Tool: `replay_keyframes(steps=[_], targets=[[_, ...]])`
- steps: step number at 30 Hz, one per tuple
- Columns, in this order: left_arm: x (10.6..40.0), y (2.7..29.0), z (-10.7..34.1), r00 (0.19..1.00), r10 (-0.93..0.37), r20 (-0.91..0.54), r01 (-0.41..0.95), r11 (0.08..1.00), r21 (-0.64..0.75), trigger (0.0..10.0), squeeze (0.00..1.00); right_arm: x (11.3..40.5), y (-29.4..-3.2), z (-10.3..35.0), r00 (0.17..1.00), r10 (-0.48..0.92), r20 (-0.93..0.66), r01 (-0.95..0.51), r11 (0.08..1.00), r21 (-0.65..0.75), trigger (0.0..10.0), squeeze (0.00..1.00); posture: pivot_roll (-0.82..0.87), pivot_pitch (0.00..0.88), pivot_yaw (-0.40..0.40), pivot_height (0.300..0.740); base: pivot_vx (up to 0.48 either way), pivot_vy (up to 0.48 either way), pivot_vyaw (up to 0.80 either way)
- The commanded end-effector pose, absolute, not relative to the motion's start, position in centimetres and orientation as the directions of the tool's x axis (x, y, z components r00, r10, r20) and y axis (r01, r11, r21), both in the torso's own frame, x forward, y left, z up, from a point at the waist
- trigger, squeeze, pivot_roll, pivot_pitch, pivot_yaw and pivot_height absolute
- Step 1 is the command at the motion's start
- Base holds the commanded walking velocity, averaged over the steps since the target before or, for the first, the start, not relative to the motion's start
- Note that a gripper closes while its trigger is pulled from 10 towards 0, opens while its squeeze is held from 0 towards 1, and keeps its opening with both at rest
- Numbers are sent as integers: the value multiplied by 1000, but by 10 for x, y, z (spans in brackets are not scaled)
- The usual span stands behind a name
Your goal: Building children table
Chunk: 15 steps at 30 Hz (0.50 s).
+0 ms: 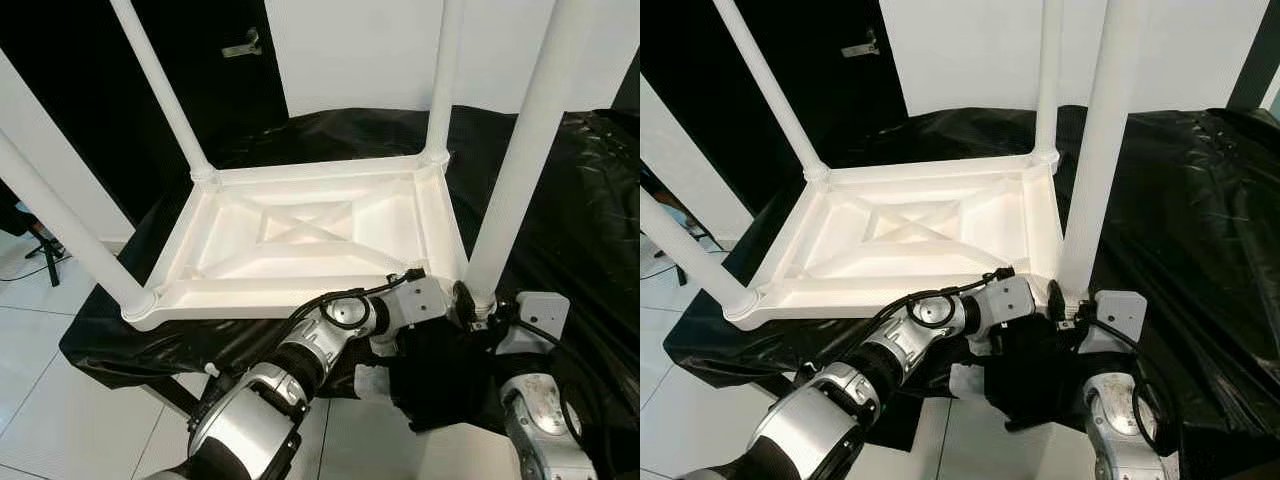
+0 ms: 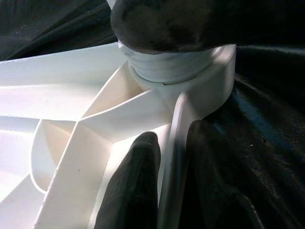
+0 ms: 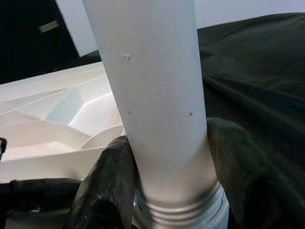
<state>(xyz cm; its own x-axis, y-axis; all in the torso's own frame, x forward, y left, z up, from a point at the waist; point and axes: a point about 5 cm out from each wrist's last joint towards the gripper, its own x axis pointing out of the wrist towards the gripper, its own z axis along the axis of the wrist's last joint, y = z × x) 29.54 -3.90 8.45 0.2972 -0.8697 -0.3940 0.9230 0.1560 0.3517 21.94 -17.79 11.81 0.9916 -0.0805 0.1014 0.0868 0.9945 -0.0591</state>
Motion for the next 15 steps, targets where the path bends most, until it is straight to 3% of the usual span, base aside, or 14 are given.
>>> replay_keyframes(steps=[1, 2, 4, 5, 7, 8, 13, 14, 15], targets=[[273, -33, 36, 342, -766, -544, 936, 222, 275, 10000, 0, 220, -193, 116, 979, -179, 97, 188, 979, -84, 0, 0, -3, 0, 107, 740, 0, 0, 0], [273, -33, 36, 343, -765, -545, 935, 223, 275, 10000, 0, 221, -193, 116, 981, -173, 94, 180, 980, -84, 2471, 0, -3, 0, 106, 740, 0, 0, 0], [273, -33, 36, 343, -765, -545, 935, 224, 275, 10000, 0, 222, -192, 116, 982, -167, 92, 175, 981, -84, 2471, 0, -3, 0, 106, 740, 0, 0, 0], [274, -33, 36, 346, -764, -545, 934, 226, 276, 10000, 0, 223, -189, 117, 986, -138, 94, 147, 984, -97, 10000, 0, -5, 0, 105, 740, 0, 0, 0], [274, -33, 36, 347, -764, -544, 934, 227, 277, 10000, 0, 224, -186, 117, 987, -124, 99, 135, 985, -108, 10000, 0, -6, 0, 104, 740, 0, 0, 0], [274, -33, 37, 350, -763, -543, 933, 229, 278, 10000, 0, 224, -186, 119, 989, -98, 110, 111, 986, -124, 10000, 1000, -8, 0, 104, 740, 0, 0, 0], [275, -34, 38, 351, -764, -541, 932, 229, 280, 10000, 0, 229, -191, 128, 992, 16, 126, 5, 986, -165, 10000, 1000, -18, 0, 106, 740, 0, 0, 0], [275, -34, 38, 351, -765, -541, 932, 229, 281, 10000, 0, 231, -195, 131, 990, 58, 126, -34, 982, -187, 10000, 604, -22, 0, 107, 740, 0, 0, 0], [275, -35, 38, 351, -765, -540, 932, 228, 282, 10000, 0, 232, -198, 133, 989, 83, 126, -57, 978, -201, 10000, 0, -23, 0, 107, 740, 0, 0, 0]])
